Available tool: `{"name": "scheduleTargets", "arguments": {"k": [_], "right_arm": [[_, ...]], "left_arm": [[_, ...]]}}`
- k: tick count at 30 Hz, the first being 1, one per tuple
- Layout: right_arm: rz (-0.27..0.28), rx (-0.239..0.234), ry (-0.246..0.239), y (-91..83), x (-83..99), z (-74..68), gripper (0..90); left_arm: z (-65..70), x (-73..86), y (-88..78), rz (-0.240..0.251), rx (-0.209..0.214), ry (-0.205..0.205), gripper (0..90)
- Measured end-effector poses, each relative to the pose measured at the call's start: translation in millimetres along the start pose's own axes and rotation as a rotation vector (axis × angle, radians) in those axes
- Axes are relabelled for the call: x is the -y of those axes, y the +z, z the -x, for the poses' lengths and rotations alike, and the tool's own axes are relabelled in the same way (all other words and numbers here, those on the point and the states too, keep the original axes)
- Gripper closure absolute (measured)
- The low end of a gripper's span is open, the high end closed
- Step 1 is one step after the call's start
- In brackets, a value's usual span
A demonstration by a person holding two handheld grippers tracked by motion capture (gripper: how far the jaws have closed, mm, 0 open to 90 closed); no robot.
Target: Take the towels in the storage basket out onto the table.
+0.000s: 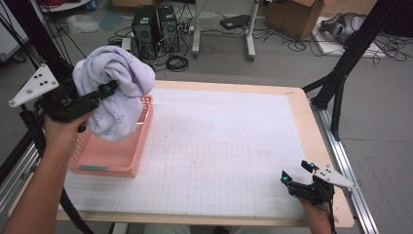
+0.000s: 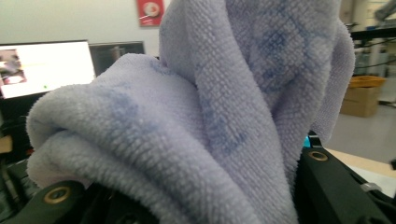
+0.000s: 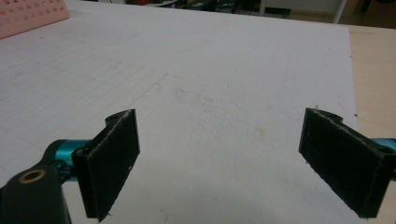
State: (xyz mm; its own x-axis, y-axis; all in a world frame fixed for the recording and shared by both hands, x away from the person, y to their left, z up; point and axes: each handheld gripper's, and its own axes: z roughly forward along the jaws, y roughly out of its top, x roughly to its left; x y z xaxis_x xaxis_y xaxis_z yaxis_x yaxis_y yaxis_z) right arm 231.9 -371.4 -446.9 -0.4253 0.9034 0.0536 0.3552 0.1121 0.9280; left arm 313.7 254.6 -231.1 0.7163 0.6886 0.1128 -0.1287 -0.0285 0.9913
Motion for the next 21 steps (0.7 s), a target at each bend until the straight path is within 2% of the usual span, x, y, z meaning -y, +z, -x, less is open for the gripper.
{"name": "scheduleTargets", "arguments": {"k": [7,13,16,21], "right_arm": [[0.000,-0.003,0.001,0.1,0.0,0.2,10.8],[0.000,-0.003,0.003,0.3,0.0,0.1,10.8],[-0.003,-0.003,-0.001,0.4,0.0,-0.1,10.8],[0.000,-0.004,0.005,0.2,-0.1,0.2,10.9]], "left_arm": [[18.6,-14.0,16.2,0.032,0.104,-0.001,61.9],[36.5,-17.5,37.1,0.037,0.183,-0.005,61.8],[44.8,-13.0,51.3,0.038,0.211,-0.028,61.8],[64.1,5.5,83.5,-0.006,0.284,-0.049,61.8]]}}
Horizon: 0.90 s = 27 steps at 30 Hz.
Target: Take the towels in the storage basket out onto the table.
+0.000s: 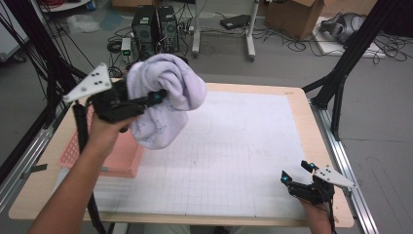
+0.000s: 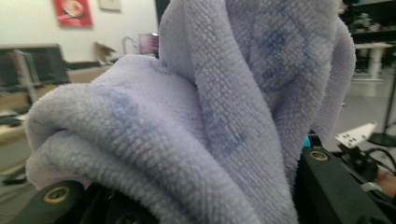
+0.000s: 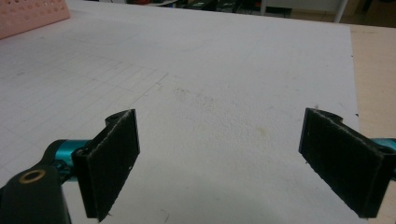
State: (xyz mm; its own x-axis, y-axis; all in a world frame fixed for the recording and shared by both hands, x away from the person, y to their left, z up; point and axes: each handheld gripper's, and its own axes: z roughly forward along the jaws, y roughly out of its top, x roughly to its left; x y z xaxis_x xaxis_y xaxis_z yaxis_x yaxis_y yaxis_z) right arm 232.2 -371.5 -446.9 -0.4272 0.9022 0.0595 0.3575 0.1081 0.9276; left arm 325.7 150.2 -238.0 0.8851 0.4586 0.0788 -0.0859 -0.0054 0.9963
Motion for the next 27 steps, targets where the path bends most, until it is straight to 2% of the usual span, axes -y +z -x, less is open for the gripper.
{"name": "scheduleTargets", "arguments": {"k": [4,8,11,14,17,19,22,24,27], "right_arm": [[-0.002,0.000,0.003,-0.1,0.0,0.4,10.8],[-0.001,0.002,-0.001,-0.3,0.0,0.6,10.9],[-0.003,0.000,0.002,0.0,-0.1,0.0,10.9],[0.001,0.000,-0.007,0.0,0.1,-0.3,10.8],[-0.004,0.002,-0.011,0.4,-0.1,-0.7,10.8],[-0.009,0.004,-0.008,0.5,-0.2,-0.9,10.9],[-0.008,0.001,-0.006,0.8,-0.2,-0.1,10.9],[-0.010,0.000,-0.006,0.8,-0.3,0.0,10.9],[-0.010,0.002,-0.008,0.7,-0.3,-0.2,10.9]], "left_arm": [[6.3,18.6,33.7,-0.044,0.062,-0.026,61.7],[13.8,38.6,66.6,-0.060,0.121,-0.062,61.7],[21.6,57.5,87.8,-0.088,0.155,-0.092,61.4],[27.6,78.7,105.9,-0.132,0.170,-0.126,60.8],[29.4,100.3,122.2,-0.178,0.159,-0.154,59.9],[29.3,113.7,133.4,-0.226,0.146,-0.172,59.2],[30.6,131.1,150.1,-0.295,0.109,-0.169,56.1],[30.5,143.5,158.9,-0.330,0.082,-0.185,53.2],[27.6,165.6,167.5,-0.407,0.041,-0.212,51.1]]}}
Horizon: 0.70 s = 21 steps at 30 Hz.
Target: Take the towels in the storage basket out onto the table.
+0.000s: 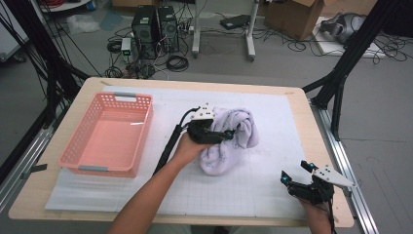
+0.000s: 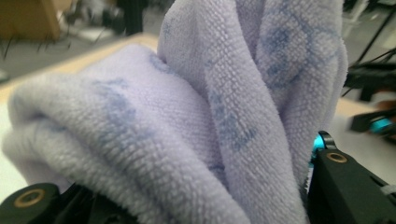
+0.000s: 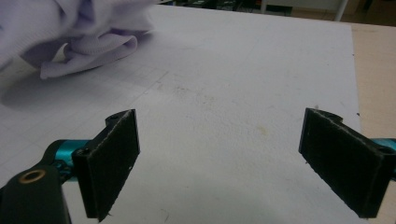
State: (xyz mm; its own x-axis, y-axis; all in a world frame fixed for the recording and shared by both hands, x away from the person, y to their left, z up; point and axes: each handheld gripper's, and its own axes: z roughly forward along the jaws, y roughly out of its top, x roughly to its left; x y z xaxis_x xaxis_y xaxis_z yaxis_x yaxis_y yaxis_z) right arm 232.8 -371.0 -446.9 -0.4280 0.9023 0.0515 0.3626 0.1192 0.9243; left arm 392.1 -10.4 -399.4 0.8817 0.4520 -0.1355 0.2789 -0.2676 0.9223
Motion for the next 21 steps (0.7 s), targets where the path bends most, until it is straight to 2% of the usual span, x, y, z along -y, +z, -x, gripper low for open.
{"name": "scheduleTargets", "arguments": {"k": [3,5,8,10,12,13,15,18,20,21], "right_arm": [[0.002,-0.004,0.005,-0.1,0.1,0.2,10.9],[0.001,-0.003,0.003,0.1,0.1,0.5,10.9],[-0.002,0.001,0.002,-0.3,0.1,-0.4,10.9],[0.005,0.005,0.003,-0.5,0.2,-0.5,10.9],[0.006,0.006,0.008,-0.4,0.2,0.0,10.9],[0.003,0.004,0.010,-0.4,0.1,0.2,10.9],[-0.002,0.004,0.017,0.0,-0.1,0.1,10.9],[0.004,0.006,0.006,0.1,0.0,0.6,10.9],[-0.005,0.006,0.021,0.4,-0.2,0.7,10.9],[-0.007,0.008,0.022,1.0,-0.4,1.5,11.2]], "left_arm": [[-5.8,11.7,8.1,-0.079,-0.030,-0.034,45.6],[-6.9,11.2,5.8,-0.099,-0.062,-0.051,36.0],[-4.3,2.7,-4.8,-0.075,-0.102,-0.077,21.4],[-3.8,-1.8,-14.8,-0.056,-0.091,-0.074,21.8],[-3.4,-3.9,-23.6,-0.045,-0.090,-0.107,21.9],[-2.2,-2.9,-28.3,-0.027,-0.097,-0.111,22.0],[1.2,1.3,-37.9,-0.001,-0.107,-0.089,22.1],[4.7,8.0,-48.3,0.009,-0.104,-0.093,22.0],[6.7,13.7,-56.1,0.035,-0.099,-0.098,22.0],[7.8,16.0,-60.0,0.037,-0.104,-0.081,21.8]]}}
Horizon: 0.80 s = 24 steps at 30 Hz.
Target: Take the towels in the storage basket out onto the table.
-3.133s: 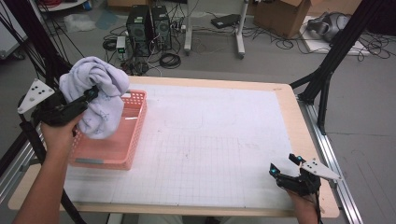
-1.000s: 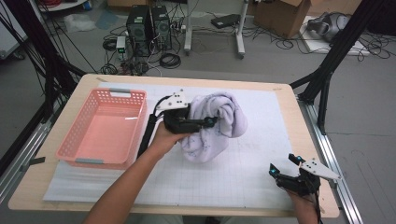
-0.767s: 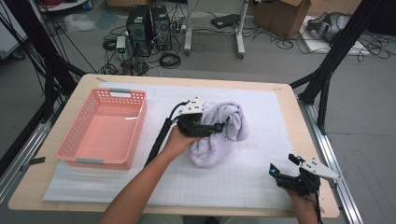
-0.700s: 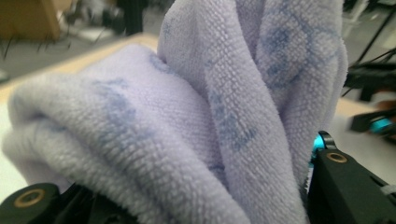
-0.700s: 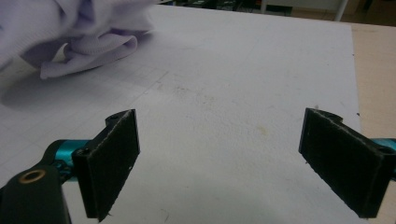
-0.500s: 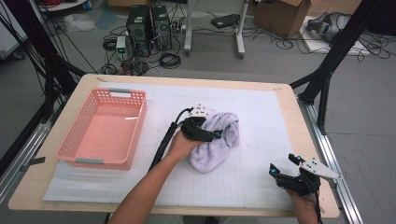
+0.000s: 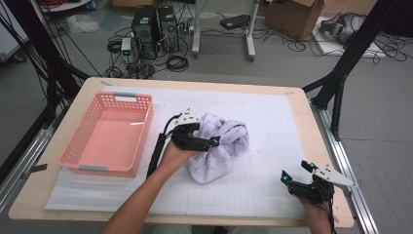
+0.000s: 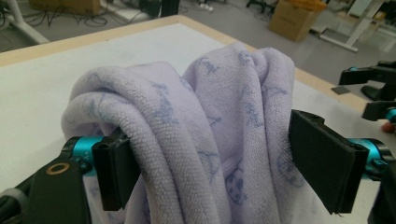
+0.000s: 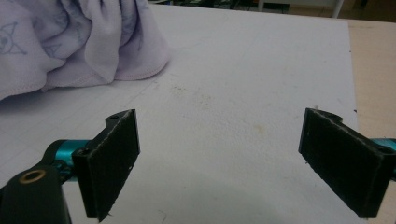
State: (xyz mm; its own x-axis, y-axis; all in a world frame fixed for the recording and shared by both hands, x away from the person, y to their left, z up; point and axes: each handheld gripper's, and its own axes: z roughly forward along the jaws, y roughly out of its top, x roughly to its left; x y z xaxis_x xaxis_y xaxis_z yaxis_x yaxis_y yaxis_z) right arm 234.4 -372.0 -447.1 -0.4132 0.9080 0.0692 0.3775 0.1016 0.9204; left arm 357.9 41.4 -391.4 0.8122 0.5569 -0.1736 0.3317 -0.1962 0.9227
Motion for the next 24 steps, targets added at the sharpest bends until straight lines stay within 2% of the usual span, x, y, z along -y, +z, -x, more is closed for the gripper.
{"name": "scheduleTargets", "arguments": {"k": [2,6,10,14,24], "right_arm": [[-0.002,-0.013,0.003,0.2,0.0,0.9,16.2],[-0.006,0.001,-0.010,0.4,-0.2,-1.3,16.1],[-0.007,0.004,-0.016,0.8,-0.1,-1.8,15.9],[-0.012,0.001,-0.017,0.8,-0.3,-2.3,15.8],[-0.014,-0.004,-0.028,1.0,-0.4,-2.6,15.7]], "left_arm": [[1.2,3.2,-6.9,0.008,-0.015,0.021,21.9],[2.3,5.4,-22.5,0.016,-0.018,0.024,22.0],[2.0,8.2,-40.8,0.044,-0.035,0.029,20.6],[-1.6,12.9,-54.7,0.054,-0.051,0.016,20.5],[-6.4,30.6,-59.4,0.040,-0.071,-0.015,20.6]]}}
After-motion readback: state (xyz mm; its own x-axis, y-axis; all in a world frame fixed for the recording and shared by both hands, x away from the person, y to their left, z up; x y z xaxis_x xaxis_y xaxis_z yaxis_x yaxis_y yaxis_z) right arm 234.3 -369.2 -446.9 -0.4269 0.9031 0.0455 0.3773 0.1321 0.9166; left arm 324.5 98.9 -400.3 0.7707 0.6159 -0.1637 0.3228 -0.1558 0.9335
